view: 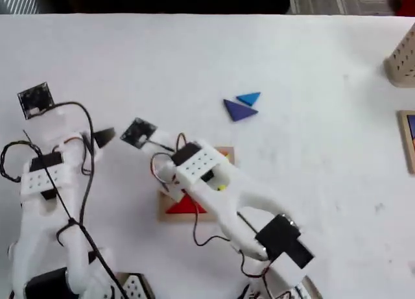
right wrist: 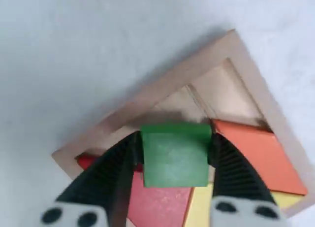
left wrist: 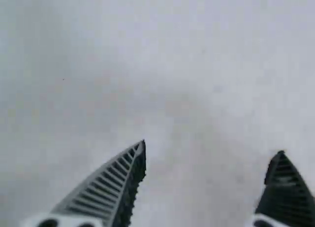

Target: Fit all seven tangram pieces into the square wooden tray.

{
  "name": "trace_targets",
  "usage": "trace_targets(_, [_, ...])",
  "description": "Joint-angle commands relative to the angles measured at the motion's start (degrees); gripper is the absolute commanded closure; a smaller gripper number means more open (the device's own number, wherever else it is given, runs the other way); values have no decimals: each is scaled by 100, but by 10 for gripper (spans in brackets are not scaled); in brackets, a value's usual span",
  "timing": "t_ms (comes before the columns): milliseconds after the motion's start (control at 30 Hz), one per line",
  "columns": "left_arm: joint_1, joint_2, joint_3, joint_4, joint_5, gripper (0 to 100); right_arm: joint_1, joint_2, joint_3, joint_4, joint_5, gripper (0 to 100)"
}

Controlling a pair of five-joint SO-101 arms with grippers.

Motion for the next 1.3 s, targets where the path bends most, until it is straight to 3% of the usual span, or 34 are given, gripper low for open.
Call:
trace_targets(0, [-22, -207, -255, -105, 44, 623, -4, -40, -229, -75, 18, 805])
trace_targets(200, [-13, -207, -255, -105, 44, 623, -4, -4, -396, -75, -53, 807])
trace_targets(367, [-13, -207, -255, -105, 35, 623, -22, -57, -404, -180, -1081, 807])
trace_targets(567, [-13, -207, -255, -105, 35, 623, -13, 4, -360, -163, -1266, 803])
trace_targets(733, [-13, -207, -246, -123, 35, 623, -40, 4, -360, -180, -1240, 715])
trace_targets(967, [-4, -207, -246, -123, 35, 623, -22, -145, -396, -101, -1231, 717])
trace_targets(1067, [-4, -207, -246, -123, 35, 623, -48, -303, -360, -75, -1231, 775])
trace_targets(1200, [-4, -207, -246, -123, 35, 623, -224, -286, -360, -75, -1240, 992])
trace_targets(1267, [-4, -207, -246, -123, 35, 623, -268, -215, -360, -75, -1240, 954])
